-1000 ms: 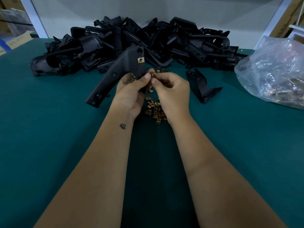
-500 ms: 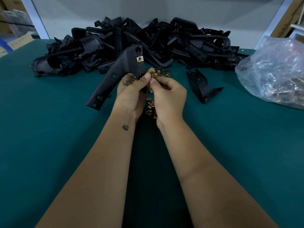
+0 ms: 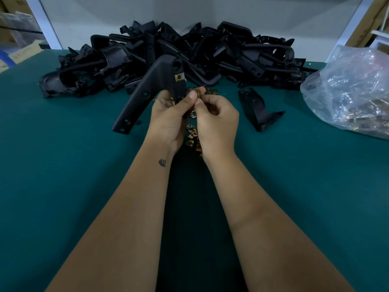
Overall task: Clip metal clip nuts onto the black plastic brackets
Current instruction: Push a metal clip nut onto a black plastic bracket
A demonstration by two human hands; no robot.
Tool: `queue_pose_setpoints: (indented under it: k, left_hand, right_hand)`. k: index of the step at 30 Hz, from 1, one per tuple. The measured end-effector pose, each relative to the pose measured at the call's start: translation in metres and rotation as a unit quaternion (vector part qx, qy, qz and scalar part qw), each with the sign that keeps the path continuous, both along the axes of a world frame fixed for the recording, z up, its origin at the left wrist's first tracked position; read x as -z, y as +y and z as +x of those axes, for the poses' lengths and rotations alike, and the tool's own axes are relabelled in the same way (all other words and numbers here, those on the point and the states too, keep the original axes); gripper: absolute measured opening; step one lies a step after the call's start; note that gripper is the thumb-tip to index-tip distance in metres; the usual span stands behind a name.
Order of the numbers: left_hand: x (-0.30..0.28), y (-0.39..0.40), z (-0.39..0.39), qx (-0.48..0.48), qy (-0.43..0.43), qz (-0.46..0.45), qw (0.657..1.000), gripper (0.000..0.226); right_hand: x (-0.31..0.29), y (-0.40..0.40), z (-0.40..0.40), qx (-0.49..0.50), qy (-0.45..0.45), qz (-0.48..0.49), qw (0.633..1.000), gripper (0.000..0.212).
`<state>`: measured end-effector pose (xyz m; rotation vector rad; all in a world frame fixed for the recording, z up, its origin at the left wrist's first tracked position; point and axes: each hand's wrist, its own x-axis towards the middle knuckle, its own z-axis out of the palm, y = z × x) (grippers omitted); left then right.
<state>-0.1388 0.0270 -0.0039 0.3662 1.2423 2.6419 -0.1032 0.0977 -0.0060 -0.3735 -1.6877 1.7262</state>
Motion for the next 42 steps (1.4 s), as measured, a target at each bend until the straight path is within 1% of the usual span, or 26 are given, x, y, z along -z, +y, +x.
queue_pose_setpoints:
  k: [5, 8, 13, 18, 21, 24, 26, 30, 33, 37, 42]
  left_hand:
    - [0.0, 0.001, 0.001, 0.013, -0.004, 0.02, 1.0, 0.015]
    - [0.0, 0.001, 0.002, 0.018, -0.012, 0.016, 1.0, 0.013]
    - [0.0, 0.0, 0.007, 0.01, -0.016, 0.043, 0.999, 0.015]
    - [0.001, 0.001, 0.01, 0.003, -0.018, 0.057, 0.998, 0.013]
    - [0.001, 0.002, 0.009, 0.007, -0.028, 0.048, 0.998, 0.017]
    - [0.0, 0.003, 0.007, 0.004, -0.019, 0.02, 1.0, 0.023]
    - [-0.001, 0.004, 0.007, 0.002, -0.016, 0.021, 1.0, 0.025]
    - [-0.002, 0.006, 0.009, 0.002, -0.015, 0.039, 0.999, 0.024]
    - [-0.001, 0.007, 0.009, -0.009, -0.013, 0.034, 0.999, 0.024]
    - [-0.001, 0.005, 0.007, 0.012, -0.025, 0.02, 0.999, 0.024]
    - [-0.001, 0.004, 0.007, 0.02, -0.034, 0.027, 0.999, 0.024]
  right_hand:
    - [-0.002, -0.001, 0.002, -0.012, 0.012, -0.038, 0.999, 0.008]
    - [-0.004, 0.0, 0.003, -0.013, 0.012, -0.011, 1.0, 0.013]
    - [-0.005, -0.005, 0.003, -0.001, -0.001, 0.023, 1.0, 0.005]
    - [-0.004, -0.011, 0.003, 0.015, 0.004, 0.031, 0.999, 0.004]
    - [-0.004, -0.008, 0.004, 0.015, -0.002, 0.038, 0.999, 0.004]
    - [-0.005, -0.005, 0.004, 0.018, -0.002, 0.022, 1.0, 0.003]
    - [-0.004, -0.006, 0.004, 0.026, -0.001, 0.02, 0.999, 0.004]
    - [-0.004, -0.009, 0.002, 0.028, -0.006, 0.011, 1.0, 0.005]
    - [-0.004, -0.009, 0.002, 0.03, -0.005, 0.01, 0.999, 0.005]
    - [-0.005, -0.004, 0.003, 0.026, -0.003, 0.025, 0.999, 0.002]
    - [-0.003, -0.01, 0.004, 0.037, -0.004, 0.004, 0.999, 0.004]
